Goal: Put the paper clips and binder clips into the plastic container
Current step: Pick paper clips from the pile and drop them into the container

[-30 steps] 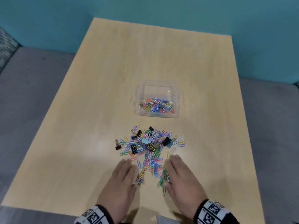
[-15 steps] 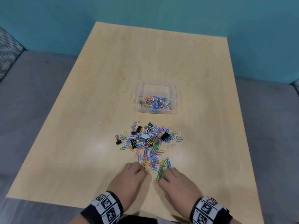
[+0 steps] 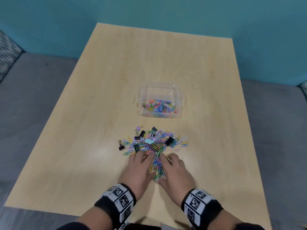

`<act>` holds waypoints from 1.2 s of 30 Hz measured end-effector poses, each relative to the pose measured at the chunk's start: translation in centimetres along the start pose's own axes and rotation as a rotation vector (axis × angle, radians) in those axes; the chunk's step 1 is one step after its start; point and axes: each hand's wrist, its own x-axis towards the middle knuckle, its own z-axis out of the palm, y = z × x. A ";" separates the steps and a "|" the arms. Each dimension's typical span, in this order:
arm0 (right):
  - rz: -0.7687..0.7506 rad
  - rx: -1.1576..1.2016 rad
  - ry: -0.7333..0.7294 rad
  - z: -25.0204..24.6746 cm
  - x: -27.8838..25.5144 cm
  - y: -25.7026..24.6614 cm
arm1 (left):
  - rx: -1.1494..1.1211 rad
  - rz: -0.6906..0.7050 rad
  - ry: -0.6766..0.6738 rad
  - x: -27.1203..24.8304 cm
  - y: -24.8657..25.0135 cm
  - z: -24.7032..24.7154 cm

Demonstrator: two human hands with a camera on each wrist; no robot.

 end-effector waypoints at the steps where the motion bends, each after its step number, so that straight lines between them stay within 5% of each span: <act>1: -0.007 -0.008 0.008 0.0 0.8 -0.2 | 0.007 0.002 0.001 0.6 0.2 -0.1; 11: -0.144 -0.143 -0.016 -0.8 2.7 0.4 | 0.128 0.111 -0.012 3.0 -0.4 -0.5; 20: -0.100 -0.085 -0.065 -2.1 3.6 1.0 | 0.106 0.086 -0.044 2.4 -0.8 -1.2; 26: -0.014 0.247 -0.233 -5.1 3.8 1.7 | -0.224 0.005 -0.112 2.6 -0.6 -4.1; 30: 0.104 0.659 -0.345 -8.0 4.8 2.2 | -0.643 -0.134 -0.218 4.0 -0.5 -7.2; 36: 0.130 0.929 -0.151 -13.5 12.1 3.5 | -0.763 -0.172 -0.003 12.4 -0.4 -12.9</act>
